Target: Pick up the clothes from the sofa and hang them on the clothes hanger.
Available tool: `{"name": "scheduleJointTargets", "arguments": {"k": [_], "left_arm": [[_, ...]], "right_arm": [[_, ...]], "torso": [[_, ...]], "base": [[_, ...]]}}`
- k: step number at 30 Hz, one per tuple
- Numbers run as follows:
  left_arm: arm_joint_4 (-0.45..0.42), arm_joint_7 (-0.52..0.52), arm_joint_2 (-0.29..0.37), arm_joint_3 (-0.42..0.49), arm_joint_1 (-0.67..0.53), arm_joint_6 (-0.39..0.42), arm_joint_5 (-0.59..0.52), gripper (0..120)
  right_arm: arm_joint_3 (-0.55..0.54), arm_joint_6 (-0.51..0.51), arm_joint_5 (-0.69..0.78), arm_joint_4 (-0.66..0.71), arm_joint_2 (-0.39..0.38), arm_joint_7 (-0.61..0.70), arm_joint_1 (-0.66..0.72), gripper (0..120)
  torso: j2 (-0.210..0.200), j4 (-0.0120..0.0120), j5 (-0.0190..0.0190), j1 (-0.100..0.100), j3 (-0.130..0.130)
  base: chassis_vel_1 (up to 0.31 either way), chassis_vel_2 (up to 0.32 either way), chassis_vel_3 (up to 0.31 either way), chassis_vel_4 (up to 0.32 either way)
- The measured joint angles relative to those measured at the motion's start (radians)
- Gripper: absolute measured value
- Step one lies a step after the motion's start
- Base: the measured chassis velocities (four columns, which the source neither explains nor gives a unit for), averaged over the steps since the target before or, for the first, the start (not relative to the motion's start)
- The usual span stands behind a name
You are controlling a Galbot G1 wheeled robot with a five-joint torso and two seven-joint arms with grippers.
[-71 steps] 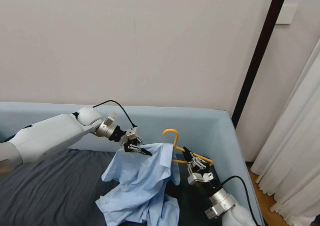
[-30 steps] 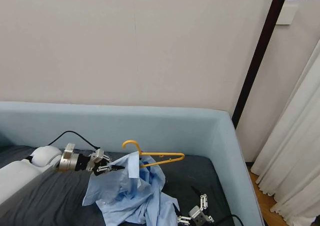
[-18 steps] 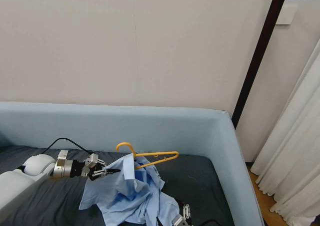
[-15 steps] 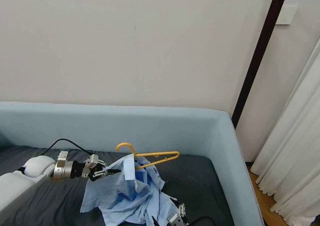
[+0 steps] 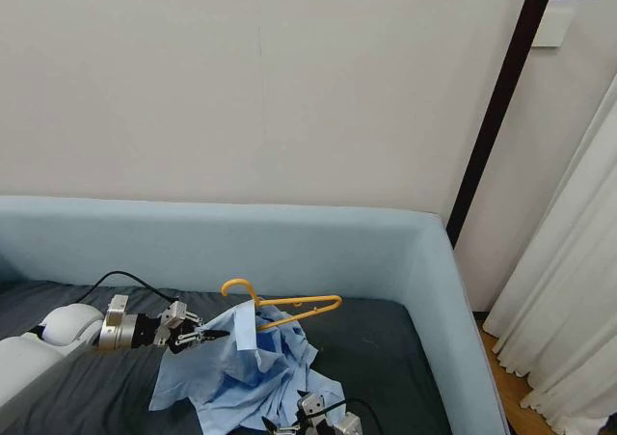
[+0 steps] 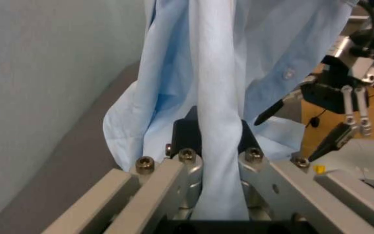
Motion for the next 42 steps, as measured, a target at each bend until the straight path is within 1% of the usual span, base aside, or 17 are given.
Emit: {"name": "scheduleJointTargets", "arguments": {"k": [1, 3, 5, 7, 8, 15, 22, 23, 27, 37, 39, 42], "left_arm": [[-0.005, 0.0, 0.005, 0.0, 0.003, 0.0, 0.0, 3], [-0.008, 0.001, 0.013, -0.001, 0.005, 0.001, -0.001, 3], [-0.008, 0.001, 0.015, -0.003, 0.005, 0.001, -0.001, 3], [-0.008, 0.003, 0.016, -0.012, 0.009, 0.001, -0.001, 3], [-0.01, 0.004, 0.016, -0.017, 0.012, 0.001, -0.001, 3], [-0.03, 0.006, 0.023, -0.032, 0.031, 0.001, 0.0, 3], [-0.031, 0.01, 0.028, -0.035, 0.033, 0.002, 0.0, 3], [-0.03, 0.01, 0.028, -0.035, 0.033, 0.002, 0.0, 3], [-0.03, 0.011, 0.028, -0.038, 0.035, 0.002, 0.0, 3], [-0.029, 0.021, 0.029, -0.05, 0.046, 0.003, 0.0, 3], [-0.029, 0.023, 0.029, -0.053, 0.048, 0.004, 0.0, 3], [-0.028, 0.024, 0.029, -0.054, 0.048, 0.004, 0.0, 3]], "right_arm": [[0.003, 0.007, 0.016, -0.015, 0.01, -0.013, 0.004, 91], [0.012, 0.008, 0.048, -0.039, 0.028, -0.024, 0.013, 95], [0.016, 0.009, 0.057, -0.051, 0.036, -0.026, 0.018, 94], [0.026, 0.009, 0.066, -0.088, 0.055, -0.031, 0.028, 86], [0.031, 0.009, 0.066, -0.104, 0.062, -0.031, 0.029, 84], [0.065, 0.005, 0.078, -0.174, 0.084, -0.039, 0.022, 83], [0.08, -0.004, 0.109, -0.206, 0.098, -0.041, 0.022, 83], [0.08, -0.004, 0.113, -0.211, 0.102, -0.043, 0.023, 79], [0.08, -0.004, 0.116, -0.222, 0.11, -0.048, 0.026, 78], [0.083, 0.011, 0.125, -0.256, 0.132, -0.053, 0.033, 78], [0.101, 0.018, 0.127, -0.271, 0.146, -0.054, 0.039, 75], [0.111, 0.018, 0.134, -0.275, 0.151, -0.056, 0.044, 75]], "torso": [[0.0, 0.0, 0.0, 0.0, 0.0], [0.0, -0.0001, 0.0001, 0.0, 0.0], [0.0, -0.0002, 0.0, 0.0, 0.0], [0.0, -0.0002, 0.0001, 0.0, 0.0], [0.0, -0.0002, 0.0001, 0.0, 0.0], [0.0, -0.0002, 0.0001, 0.0, 0.0], [0.0, -0.0002, 0.0002, 0.0, 0.0], [0.0, -0.0003, 0.0001, 0.0, 0.0], [0.0, -0.0003, 0.0002, 0.0, 0.0], [0.0, -0.0002, 0.0001, 0.0, 0.0], [0.0, -0.0002, 0.0002, 0.0, 0.0], [0.0, -0.0001, 0.0002, 0.0, 0.0]], "base": [[0.0, 0.0, 0.0, 0.0], [0.0, 0.0, 0.0, 0.0], [0.0, 0.0, 0.0, 0.0], [0.0, 0.0, 0.0, 0.0], [0.0, 0.0, 0.0, 0.0], [0.0, 0.0, 0.0, 0.0], [0.0, 0.0, 0.0, 0.0], [0.0, 0.0, 0.0, 0.0], [0.0, 0.0, 0.0, 0.0], [0.0, 0.0, 0.0, 0.0], [0.0, 0.0, 0.0, 0.0], [0.0, 0.0, 0.0, 0.0]]}}
